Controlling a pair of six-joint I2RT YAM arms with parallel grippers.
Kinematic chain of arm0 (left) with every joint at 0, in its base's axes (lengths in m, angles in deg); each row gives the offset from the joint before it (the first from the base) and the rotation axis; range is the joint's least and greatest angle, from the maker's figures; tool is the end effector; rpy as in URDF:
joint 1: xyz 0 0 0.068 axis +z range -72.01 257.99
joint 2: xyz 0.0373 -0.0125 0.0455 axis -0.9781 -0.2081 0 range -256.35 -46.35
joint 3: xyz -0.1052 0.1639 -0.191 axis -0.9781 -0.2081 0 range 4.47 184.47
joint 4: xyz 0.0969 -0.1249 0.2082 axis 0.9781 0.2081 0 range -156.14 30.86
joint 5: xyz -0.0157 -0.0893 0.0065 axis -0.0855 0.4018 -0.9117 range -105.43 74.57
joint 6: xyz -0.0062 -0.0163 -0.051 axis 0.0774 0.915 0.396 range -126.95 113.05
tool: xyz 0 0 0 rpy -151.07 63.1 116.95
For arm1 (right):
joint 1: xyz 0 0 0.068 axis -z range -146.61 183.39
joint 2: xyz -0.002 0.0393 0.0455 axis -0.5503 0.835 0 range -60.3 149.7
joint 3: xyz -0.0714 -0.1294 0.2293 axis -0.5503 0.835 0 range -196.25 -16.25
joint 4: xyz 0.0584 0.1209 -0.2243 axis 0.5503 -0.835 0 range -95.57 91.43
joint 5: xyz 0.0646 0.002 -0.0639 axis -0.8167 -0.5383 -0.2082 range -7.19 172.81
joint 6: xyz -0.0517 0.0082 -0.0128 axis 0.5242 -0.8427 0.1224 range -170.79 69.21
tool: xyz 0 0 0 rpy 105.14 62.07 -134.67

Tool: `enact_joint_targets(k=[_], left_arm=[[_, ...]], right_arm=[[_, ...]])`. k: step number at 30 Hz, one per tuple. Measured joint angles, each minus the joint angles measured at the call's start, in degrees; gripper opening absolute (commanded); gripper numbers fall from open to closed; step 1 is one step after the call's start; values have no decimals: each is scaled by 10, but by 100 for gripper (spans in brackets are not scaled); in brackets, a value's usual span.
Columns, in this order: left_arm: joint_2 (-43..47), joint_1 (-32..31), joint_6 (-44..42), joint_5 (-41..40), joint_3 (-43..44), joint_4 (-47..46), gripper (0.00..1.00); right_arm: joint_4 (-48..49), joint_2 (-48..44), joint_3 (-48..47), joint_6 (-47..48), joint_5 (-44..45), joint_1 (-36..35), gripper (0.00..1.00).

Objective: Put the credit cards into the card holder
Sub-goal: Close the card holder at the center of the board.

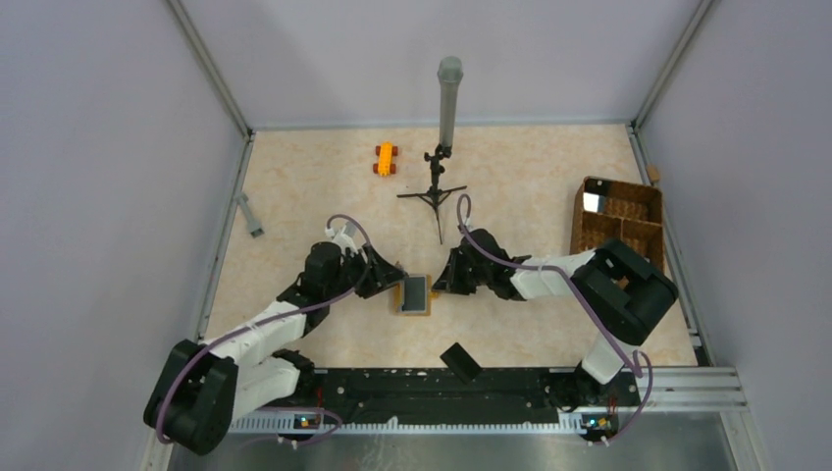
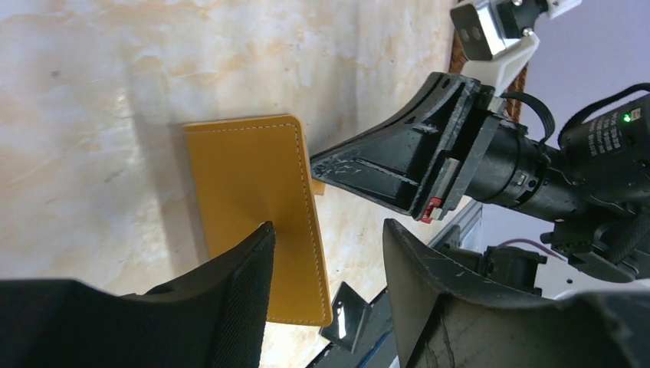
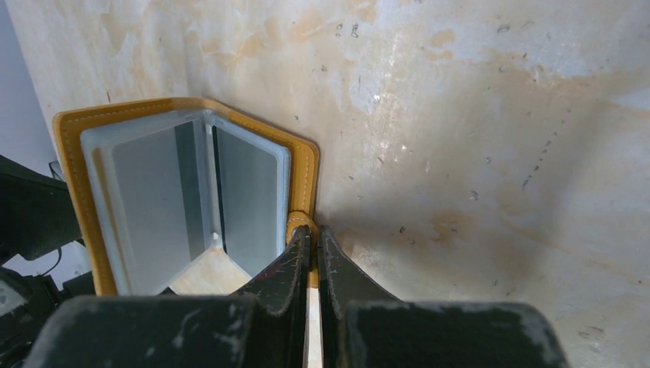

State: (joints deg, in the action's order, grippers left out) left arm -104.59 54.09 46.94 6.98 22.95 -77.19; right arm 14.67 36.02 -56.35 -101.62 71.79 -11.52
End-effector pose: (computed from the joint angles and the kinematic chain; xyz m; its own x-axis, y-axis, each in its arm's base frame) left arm 0.1787 -0.0941 0.1760 -0.8084 -0.4587 -0.3690 0.0462 0.5754 -0.8166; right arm 0.2181 0.2270 0.1314 -0.9190 0.1584 -0.3611 -0.1260 0.7499 0.6495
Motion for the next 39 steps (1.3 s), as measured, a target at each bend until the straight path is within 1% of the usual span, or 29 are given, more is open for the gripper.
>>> enact_joint_targets(k=[8, 12, 15, 18, 19, 22, 25, 27, 29, 32, 36, 39], left_arm=[[-104, -45, 24, 39, 0, -128, 57], [-119, -56, 30, 45, 0, -146, 63], [-80, -56, 14, 24, 1, -111, 67], [-12, -56, -7, -14, 3, -58, 66], [15, -55, -14, -35, 5, -36, 64], [56, -51, -19, -87, 9, 11, 56], [58, -44, -9, -134, 9, 66, 55], [55, -40, 7, -162, 1, 96, 58], [59, -38, 21, -181, -12, 115, 59], [77, -37, 38, -204, -31, 127, 57], [89, -36, 47, -214, -41, 123, 55], [57, -36, 45, -188, -40, 105, 54]], right_arm=[[25, -3, 18, -31, 7, -1, 0], [28, -17, 33, -44, 24, -3, 0], [29, -33, 49, -51, 38, -4, 0], [26, -44, 58, -57, 52, -4, 0], [26, -46, 59, -59, 56, -4, 0], [26, -46, 59, -60, 61, -4, 0], [26, -46, 60, -63, 61, -4, 0], [26, -46, 60, -63, 61, -4, 0], [26, -46, 60, -63, 61, -4, 0], [26, -46, 60, -63, 61, -4, 0], [26, -46, 60, -63, 61, -4, 0], [27, -46, 60, -63, 60, -4, 0]])
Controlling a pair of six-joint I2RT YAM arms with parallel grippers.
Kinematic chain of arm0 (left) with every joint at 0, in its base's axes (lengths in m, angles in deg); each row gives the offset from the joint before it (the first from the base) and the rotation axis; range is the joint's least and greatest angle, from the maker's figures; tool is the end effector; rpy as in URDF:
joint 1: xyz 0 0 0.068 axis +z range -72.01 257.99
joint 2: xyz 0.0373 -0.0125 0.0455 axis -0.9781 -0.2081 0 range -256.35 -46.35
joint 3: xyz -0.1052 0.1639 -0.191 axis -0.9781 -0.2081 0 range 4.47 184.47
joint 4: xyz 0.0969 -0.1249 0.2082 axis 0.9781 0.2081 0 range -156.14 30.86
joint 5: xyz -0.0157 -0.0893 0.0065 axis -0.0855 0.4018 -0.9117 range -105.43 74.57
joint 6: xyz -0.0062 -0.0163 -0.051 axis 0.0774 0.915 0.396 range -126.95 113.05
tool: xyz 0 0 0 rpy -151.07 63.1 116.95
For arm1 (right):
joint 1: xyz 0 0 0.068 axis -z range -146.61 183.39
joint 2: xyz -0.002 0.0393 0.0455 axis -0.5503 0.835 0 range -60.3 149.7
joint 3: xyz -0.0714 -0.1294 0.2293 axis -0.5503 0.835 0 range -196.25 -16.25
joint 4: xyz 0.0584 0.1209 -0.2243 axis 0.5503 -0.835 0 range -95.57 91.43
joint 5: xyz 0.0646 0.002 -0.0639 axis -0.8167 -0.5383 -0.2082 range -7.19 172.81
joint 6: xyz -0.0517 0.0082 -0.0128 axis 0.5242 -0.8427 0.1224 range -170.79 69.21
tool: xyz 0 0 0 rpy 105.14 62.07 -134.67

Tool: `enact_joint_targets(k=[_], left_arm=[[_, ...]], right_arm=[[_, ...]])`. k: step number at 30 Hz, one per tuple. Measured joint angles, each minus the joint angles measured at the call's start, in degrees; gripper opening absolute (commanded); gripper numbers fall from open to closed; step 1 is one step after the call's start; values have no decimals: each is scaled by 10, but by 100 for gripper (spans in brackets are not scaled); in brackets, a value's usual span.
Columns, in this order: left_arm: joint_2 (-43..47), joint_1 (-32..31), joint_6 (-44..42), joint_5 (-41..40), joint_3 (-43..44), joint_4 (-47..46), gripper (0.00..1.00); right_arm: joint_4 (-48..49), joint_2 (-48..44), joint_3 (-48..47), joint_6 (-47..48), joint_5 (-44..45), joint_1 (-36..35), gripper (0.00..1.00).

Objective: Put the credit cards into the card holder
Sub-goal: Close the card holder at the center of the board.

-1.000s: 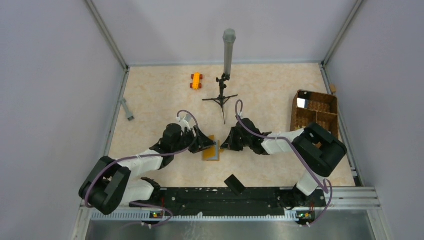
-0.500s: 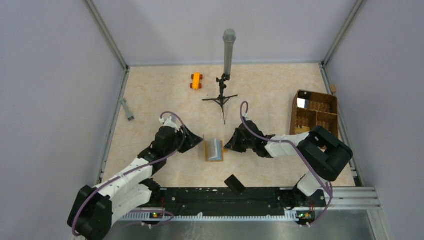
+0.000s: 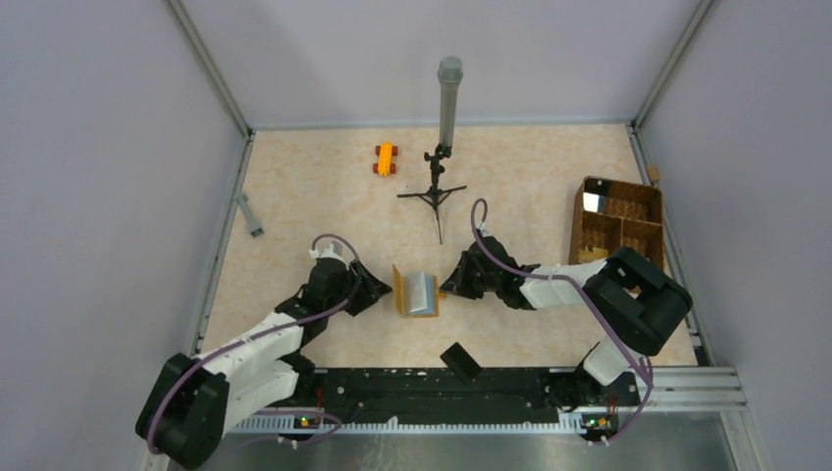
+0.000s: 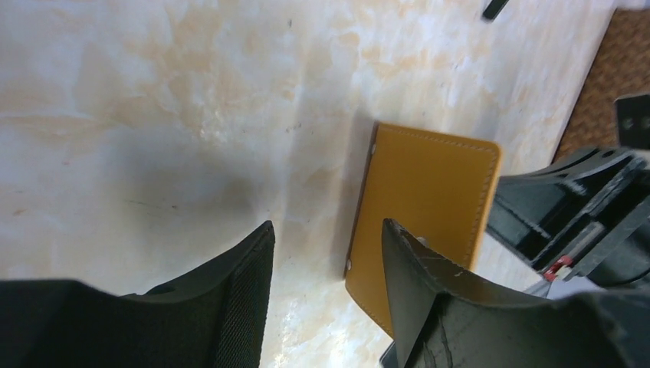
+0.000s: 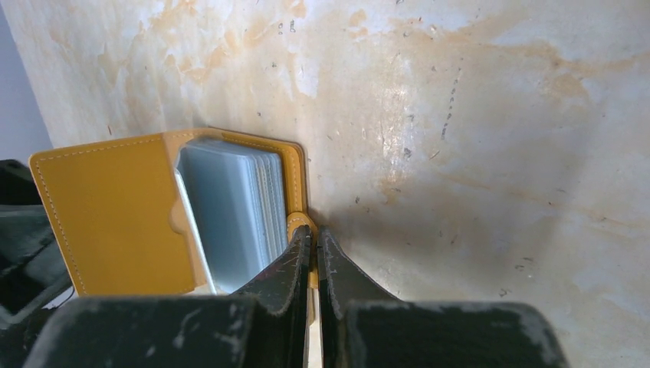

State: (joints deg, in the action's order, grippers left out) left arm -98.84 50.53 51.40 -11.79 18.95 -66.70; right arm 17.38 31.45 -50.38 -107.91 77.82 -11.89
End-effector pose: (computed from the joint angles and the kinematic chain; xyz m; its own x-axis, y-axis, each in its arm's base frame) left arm 0.1552 -0.0833 0.1527 -0.7129 -0.5869 -0.3837 -0.1943 0.6911 -0.6962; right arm 0.2029 0.2094 0.1299 -0.8868 0.2935 -0.3570 -0.0163 0.7522 0.6587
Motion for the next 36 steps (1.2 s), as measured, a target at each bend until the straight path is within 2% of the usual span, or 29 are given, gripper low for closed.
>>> enact_joint_targets(k=[4, 9, 19, 23, 28, 30, 34, 36], left_arm=[[-81, 0, 0, 65, 3, -47, 54], [-136, -6, 1, 116, 7, -115, 54], [-242, -39, 23, 164, 17, -246, 51], [-271, -54, 37, 167, 18, -282, 38], [-279, -65, 50, 163, 18, -300, 15], [-272, -66, 52, 163, 18, -307, 2], [-229, -70, 41, 162, 15, -307, 0], [-195, -68, 30, 165, 14, -301, 0]], right_arm=[[4, 0, 0, 0, -1, 0, 0], [11, 0, 4, 0, -1, 0, 0], [24, 0, 12, -4, -2, 0, 0], [33, 0, 17, -8, -2, 0, 0], [43, 0, 23, -11, -2, 0, 0], [44, -1, 23, -10, -2, 0, 0], [22, -31, 23, -5, 3, 1, 0], [-2, -71, 23, 2, 10, 4, 9]])
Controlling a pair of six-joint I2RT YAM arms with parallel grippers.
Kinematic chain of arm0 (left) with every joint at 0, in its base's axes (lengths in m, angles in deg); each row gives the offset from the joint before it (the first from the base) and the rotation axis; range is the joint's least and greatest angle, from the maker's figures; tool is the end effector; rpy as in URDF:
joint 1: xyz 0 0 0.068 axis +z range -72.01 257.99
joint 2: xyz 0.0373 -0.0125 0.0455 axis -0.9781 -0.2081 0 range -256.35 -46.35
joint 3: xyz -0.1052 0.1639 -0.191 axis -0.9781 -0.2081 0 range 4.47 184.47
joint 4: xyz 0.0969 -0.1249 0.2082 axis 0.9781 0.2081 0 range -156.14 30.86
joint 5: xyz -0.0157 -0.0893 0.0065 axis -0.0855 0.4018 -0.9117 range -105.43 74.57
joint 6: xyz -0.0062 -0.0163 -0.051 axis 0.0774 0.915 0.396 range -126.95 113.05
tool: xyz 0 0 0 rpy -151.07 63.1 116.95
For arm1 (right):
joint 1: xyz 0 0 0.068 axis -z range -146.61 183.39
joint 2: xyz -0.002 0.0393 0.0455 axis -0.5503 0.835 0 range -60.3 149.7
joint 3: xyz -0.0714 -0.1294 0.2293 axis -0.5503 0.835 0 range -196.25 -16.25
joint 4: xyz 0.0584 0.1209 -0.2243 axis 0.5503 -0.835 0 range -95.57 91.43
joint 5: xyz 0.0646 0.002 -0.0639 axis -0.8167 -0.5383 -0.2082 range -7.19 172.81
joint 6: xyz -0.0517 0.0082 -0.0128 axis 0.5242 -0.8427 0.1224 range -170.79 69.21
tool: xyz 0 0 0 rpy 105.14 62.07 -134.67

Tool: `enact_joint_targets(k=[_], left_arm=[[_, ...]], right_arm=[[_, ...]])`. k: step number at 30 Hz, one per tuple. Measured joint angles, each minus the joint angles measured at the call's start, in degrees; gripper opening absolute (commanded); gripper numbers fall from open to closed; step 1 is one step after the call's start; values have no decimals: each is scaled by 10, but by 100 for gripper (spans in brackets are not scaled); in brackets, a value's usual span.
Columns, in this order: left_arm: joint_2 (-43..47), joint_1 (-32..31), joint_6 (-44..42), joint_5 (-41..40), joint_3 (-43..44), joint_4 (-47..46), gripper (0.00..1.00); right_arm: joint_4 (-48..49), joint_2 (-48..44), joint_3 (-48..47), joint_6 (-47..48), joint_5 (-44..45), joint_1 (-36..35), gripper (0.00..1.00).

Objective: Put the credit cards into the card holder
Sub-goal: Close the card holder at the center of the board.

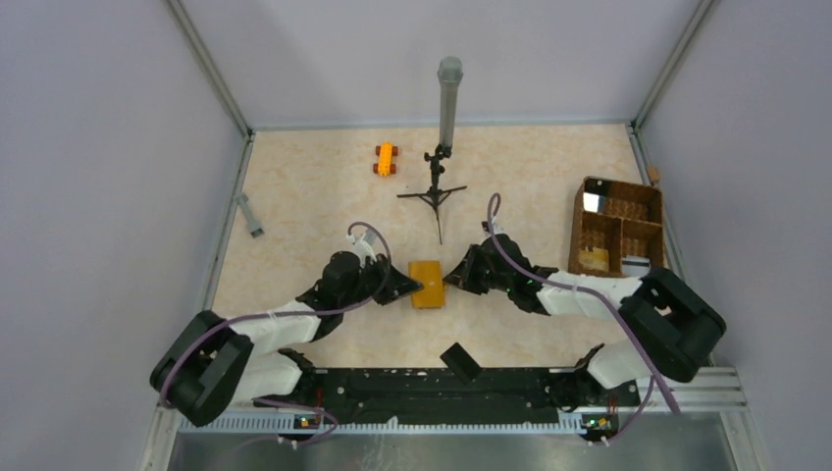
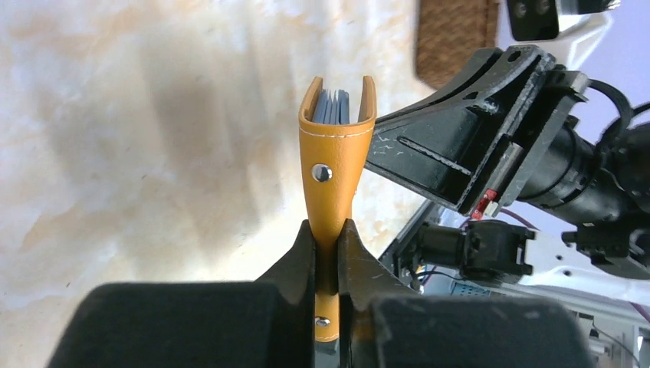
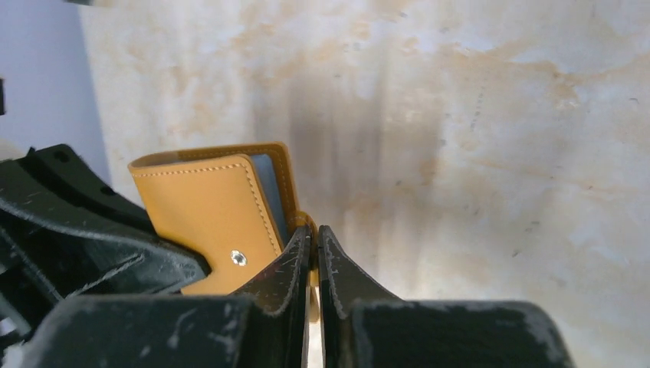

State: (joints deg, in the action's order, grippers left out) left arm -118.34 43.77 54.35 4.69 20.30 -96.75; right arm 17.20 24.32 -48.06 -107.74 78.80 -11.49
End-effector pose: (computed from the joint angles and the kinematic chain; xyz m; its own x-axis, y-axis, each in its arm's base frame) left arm 0.1763 -0.1347 0.1482 -0.8595 -0.4115 -0.3032 0.0641 0.5017 -0.8627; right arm 0.1955 0.1983 0.1515 -0.8559 0.3277 -0.4001 -0.0477 0.7203 0.6920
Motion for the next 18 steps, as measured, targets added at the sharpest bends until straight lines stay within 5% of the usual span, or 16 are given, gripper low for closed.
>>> enact_joint_targets(k=[5, 10, 18], left_arm=[[139, 40, -54, 5, 9, 71, 0], [238, 83, -134, 25, 92, 204, 0], [228, 128, -244, 145, 239, 351, 0]], right_arm=[[-69, -120, -2, 33, 21, 31, 25], [-122, -201, -3, 96, 10, 97, 51], [-71, -231, -60, 198, -209, 105, 68]])
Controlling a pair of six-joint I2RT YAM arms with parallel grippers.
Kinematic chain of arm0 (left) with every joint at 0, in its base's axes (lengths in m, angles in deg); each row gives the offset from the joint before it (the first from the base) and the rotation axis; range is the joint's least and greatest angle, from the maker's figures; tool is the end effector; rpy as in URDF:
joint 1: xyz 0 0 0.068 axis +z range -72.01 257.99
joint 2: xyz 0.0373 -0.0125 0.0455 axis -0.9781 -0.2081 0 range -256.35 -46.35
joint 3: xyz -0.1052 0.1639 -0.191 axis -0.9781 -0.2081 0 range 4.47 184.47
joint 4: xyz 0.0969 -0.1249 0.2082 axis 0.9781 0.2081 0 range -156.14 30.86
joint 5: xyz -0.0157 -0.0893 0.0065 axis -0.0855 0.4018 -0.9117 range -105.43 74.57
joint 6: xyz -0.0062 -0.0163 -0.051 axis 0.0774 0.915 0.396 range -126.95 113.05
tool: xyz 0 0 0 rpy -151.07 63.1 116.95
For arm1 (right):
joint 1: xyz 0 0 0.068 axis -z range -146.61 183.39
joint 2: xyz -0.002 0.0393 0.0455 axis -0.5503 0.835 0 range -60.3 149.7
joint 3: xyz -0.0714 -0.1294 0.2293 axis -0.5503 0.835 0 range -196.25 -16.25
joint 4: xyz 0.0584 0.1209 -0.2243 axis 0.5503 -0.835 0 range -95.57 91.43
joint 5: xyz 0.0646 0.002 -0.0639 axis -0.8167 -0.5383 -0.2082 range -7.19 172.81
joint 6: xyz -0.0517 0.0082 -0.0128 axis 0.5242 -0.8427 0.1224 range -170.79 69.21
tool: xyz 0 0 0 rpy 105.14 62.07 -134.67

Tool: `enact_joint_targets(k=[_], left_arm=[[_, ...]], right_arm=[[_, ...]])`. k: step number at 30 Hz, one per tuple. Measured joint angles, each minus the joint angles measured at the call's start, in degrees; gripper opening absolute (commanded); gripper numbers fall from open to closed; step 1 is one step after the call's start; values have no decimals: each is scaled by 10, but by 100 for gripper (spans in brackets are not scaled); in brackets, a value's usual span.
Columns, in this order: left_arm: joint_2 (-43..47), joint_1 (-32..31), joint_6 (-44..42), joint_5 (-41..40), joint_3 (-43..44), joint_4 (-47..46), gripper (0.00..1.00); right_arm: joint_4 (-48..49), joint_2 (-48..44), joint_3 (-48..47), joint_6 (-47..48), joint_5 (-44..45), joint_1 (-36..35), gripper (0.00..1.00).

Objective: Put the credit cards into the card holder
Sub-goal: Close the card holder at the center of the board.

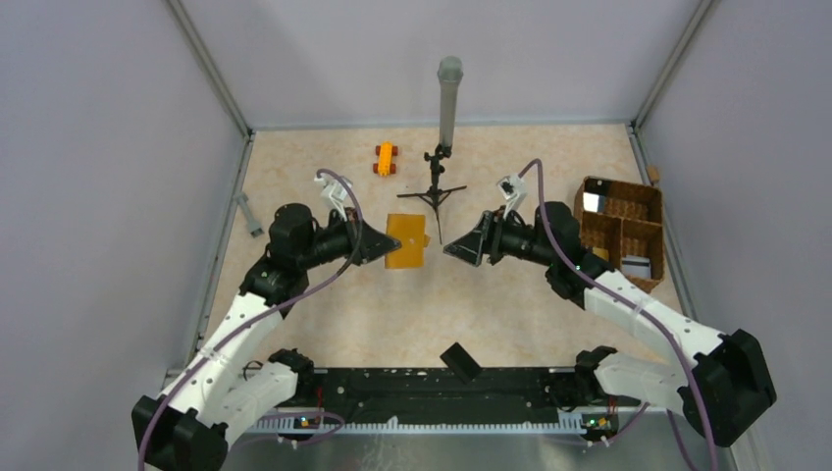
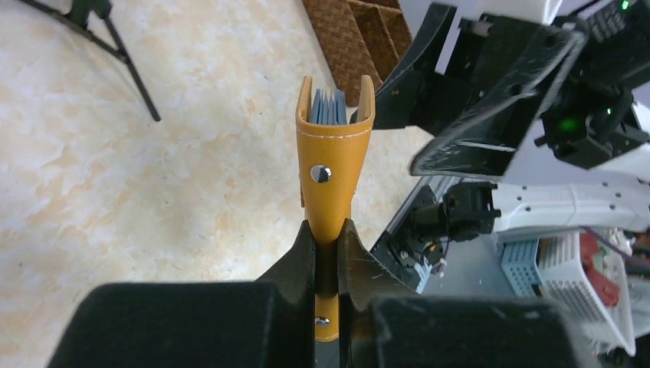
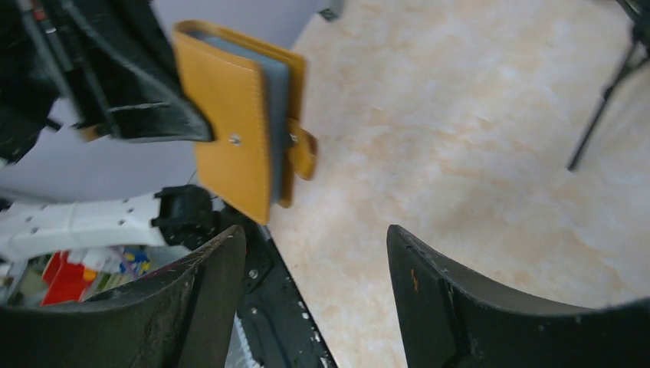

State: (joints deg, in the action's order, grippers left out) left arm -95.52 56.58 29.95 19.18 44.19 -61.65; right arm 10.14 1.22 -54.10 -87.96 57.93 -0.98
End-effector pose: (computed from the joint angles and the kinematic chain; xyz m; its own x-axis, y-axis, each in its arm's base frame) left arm 0.1780 -0.0916 0.3073 -0.6678 -0.2689 -0.6940 0.5161 0.5045 -0.6922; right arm 0.1938 0.1508 0.2747 -0.6819 0.1977 -0.7042 -0.5467 0.5019 0.6702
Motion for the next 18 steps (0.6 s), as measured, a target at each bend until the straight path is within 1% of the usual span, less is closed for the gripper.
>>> enact_joint_targets(k=[4, 7, 9, 12, 18], left_arm=[[-17, 2, -57, 53, 57, 49, 0], [-16, 2, -86, 91, 63, 50, 0], [-16, 2, -96, 116, 58, 48, 0], [-16, 2, -104, 148, 47, 43, 0], [-16, 3, -105, 189, 44, 26, 0]], right_arm=[[41, -7, -36, 25, -93, 0, 69], [60, -7, -59, 31, -132, 0, 70], [92, -5, -67, 30, -164, -3, 70], [109, 10, -73, 29, -184, -16, 70], [120, 43, -84, 31, -193, -78, 70]])
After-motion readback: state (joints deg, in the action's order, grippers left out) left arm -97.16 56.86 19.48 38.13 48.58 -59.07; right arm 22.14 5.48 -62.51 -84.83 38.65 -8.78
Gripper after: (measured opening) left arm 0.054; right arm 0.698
